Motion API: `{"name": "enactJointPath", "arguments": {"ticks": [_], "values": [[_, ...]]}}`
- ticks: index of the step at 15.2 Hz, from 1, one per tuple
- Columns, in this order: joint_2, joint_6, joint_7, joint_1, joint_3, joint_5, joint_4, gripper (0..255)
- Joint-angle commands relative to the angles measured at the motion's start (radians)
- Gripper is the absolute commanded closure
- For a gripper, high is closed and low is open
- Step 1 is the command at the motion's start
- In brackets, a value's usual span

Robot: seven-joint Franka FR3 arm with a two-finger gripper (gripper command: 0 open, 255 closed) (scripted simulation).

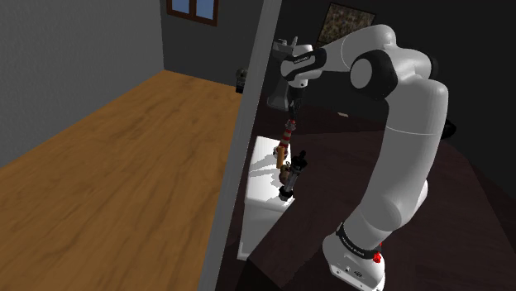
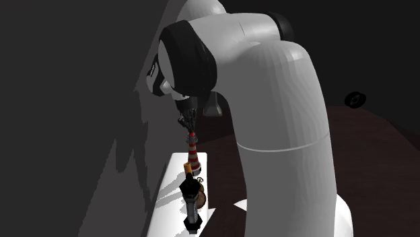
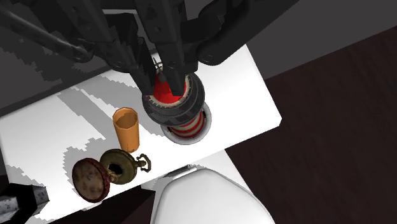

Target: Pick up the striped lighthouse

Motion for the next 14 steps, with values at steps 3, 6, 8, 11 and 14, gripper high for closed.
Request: {"name": "enactJointPath", "arguments": {"ticks": [3, 6, 8, 11, 14], "values": [[-0.008, -0.024, -0.001, 0.001, -0.002, -0.003, 0.015, 255], [-0.022, -0.059, -0.002, 0.002, -0.004, -0.007, 0.038, 255], [-0.03, -0.083, -0.003, 0.003, -0.005, -0.01, 0.054, 255], [-0.041, -0.119, -0.005, 0.004, -0.007, -0.013, 0.08, 255], [-0.049, -0.156, -0.007, 0.004, -0.008, -0.016, 0.109, 255]]}}
